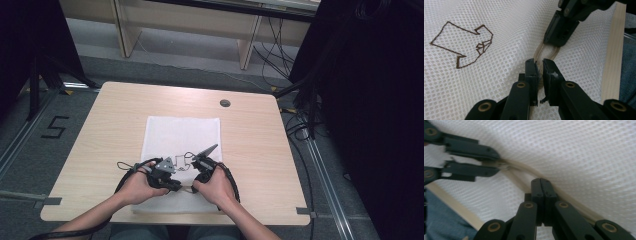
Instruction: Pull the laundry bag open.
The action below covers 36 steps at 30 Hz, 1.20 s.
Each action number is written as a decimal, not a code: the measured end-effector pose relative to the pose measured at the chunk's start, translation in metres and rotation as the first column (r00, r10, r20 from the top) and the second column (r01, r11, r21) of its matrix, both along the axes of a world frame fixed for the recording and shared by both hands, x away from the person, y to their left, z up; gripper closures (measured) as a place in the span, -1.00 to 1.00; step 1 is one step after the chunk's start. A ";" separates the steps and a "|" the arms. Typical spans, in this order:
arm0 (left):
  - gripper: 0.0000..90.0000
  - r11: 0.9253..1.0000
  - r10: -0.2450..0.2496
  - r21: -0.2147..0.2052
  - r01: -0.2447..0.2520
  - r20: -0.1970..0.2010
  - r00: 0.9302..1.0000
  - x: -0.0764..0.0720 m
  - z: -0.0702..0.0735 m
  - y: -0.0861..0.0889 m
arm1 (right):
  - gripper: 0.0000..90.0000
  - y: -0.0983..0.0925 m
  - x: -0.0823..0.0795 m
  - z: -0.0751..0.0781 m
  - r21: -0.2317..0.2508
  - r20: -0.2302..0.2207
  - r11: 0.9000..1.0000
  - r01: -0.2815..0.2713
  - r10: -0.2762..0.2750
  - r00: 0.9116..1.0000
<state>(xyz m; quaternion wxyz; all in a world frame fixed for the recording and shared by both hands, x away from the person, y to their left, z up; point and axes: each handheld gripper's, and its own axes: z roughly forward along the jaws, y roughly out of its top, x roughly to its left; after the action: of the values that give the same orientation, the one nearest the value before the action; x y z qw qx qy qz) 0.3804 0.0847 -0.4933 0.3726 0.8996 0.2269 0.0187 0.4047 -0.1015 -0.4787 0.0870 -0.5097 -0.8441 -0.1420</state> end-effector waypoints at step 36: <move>0.84 1.000 -0.004 0.021 0.004 -0.040 0.999 0.001 0.000 0.002 | 1.00 0.008 -0.008 0.000 -0.057 0.050 0.998 -0.021 0.024 0.998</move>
<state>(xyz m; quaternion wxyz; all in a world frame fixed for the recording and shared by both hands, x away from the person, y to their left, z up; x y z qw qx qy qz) 0.3814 0.0867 -0.4937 0.3584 0.9042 0.2322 0.0027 0.3963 -0.0934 -0.4788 0.0526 -0.4988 -0.8553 -0.1301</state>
